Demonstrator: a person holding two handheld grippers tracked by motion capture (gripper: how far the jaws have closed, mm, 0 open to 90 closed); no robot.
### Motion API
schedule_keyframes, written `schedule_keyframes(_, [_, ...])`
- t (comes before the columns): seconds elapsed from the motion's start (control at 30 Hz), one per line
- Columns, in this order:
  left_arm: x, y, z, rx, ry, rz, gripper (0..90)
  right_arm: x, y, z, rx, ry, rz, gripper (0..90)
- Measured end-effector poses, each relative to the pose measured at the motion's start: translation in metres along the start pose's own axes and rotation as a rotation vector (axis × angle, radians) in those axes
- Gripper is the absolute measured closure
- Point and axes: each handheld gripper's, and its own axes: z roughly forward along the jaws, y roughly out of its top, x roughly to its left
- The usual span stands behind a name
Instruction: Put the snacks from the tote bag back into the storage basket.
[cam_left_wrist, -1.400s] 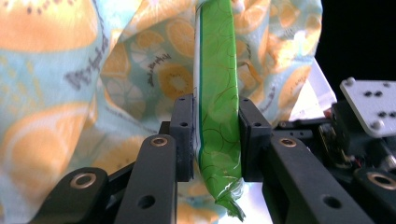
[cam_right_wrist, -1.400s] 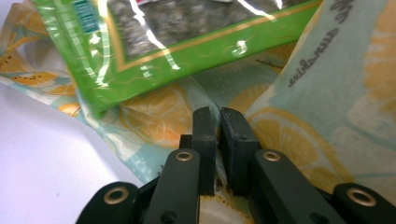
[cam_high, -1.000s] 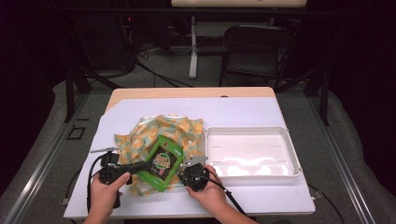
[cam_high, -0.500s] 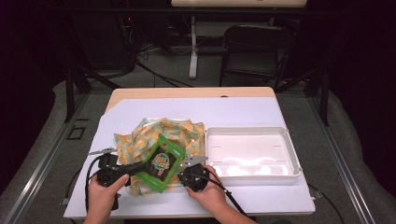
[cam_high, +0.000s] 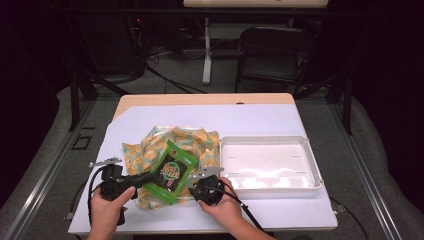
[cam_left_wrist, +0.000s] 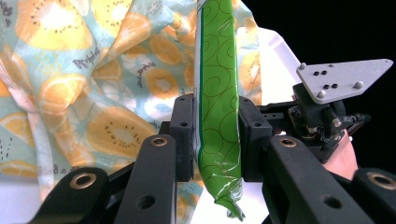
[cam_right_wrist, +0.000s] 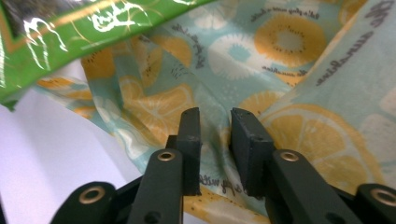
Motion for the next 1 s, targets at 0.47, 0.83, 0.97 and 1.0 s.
schedule_keyframes(0.47, [-0.007,0.002,-0.009,-0.023,-0.005,0.019,72.1,0.003,0.005,-0.013,-0.057,0.031,0.001,66.2])
schedule_keyframes(0.83, [-0.010,0.003,-0.015,-0.045,0.000,0.041,72.1,0.005,0.006,-0.015,-0.083,0.062,-0.013,59.6])
schedule_keyframes(0.97, [-0.011,0.004,-0.017,-0.053,0.002,0.048,72.1,0.005,0.007,-0.017,-0.092,0.085,-0.025,58.1])
schedule_keyframes(1.0, [-0.011,0.004,-0.017,-0.056,0.002,0.049,72.1,0.005,0.007,-0.017,-0.094,0.087,-0.028,58.0])
